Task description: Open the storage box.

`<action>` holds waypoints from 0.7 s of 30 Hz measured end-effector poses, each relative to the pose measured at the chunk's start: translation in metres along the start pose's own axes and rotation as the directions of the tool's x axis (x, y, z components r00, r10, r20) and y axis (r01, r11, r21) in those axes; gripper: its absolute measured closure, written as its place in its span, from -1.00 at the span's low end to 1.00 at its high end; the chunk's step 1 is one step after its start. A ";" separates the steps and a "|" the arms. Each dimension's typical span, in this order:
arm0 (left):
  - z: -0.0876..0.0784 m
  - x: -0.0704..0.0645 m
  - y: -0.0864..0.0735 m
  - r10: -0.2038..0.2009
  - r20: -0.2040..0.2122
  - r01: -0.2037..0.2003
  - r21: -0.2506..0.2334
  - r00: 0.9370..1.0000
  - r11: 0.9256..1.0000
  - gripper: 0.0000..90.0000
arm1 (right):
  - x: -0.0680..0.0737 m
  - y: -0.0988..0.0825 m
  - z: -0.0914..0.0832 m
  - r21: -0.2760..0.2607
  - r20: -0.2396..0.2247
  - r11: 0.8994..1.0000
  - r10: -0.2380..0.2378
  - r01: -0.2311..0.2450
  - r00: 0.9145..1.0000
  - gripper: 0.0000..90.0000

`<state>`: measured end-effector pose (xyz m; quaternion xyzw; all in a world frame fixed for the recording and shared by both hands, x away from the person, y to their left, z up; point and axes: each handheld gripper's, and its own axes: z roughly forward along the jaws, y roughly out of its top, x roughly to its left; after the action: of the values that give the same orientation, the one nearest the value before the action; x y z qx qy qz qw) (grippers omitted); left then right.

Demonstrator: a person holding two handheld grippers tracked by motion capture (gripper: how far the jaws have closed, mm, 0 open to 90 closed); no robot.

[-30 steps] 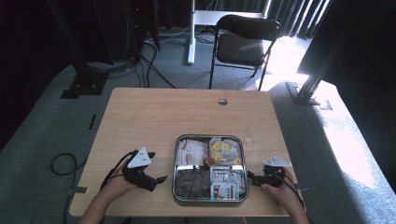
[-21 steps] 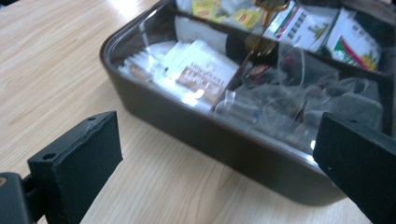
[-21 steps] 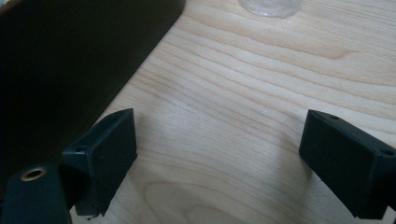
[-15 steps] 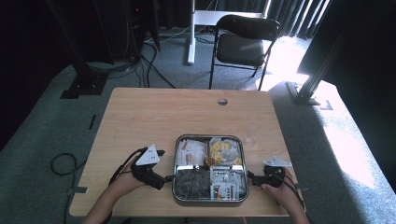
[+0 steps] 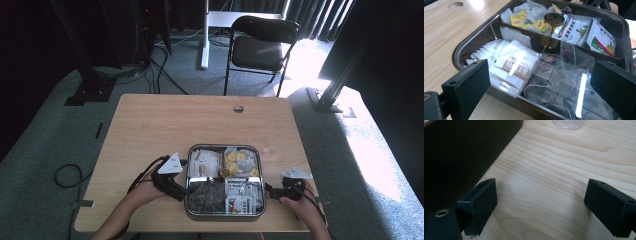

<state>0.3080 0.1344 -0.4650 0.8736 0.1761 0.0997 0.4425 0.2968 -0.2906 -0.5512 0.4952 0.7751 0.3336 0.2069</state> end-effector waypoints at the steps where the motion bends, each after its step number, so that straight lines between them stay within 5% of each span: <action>1: 0.002 0.000 0.001 0.002 0.003 -0.002 0.002 1.000 1.000 -0.94 | 0.000 0.000 0.000 0.000 0.000 1.000 0.000 0.000 1.000 -0.76; 21: 0.032 -0.003 0.019 0.016 0.054 -0.017 0.016 0.998 1.000 -0.94 | 0.000 0.000 0.000 0.000 0.000 1.000 0.000 0.000 1.000 -0.76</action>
<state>0.3199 0.0985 -0.4684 0.8811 0.1579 0.0782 0.4389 0.2968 -0.2906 -0.5512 0.4952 0.7750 0.3336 0.2069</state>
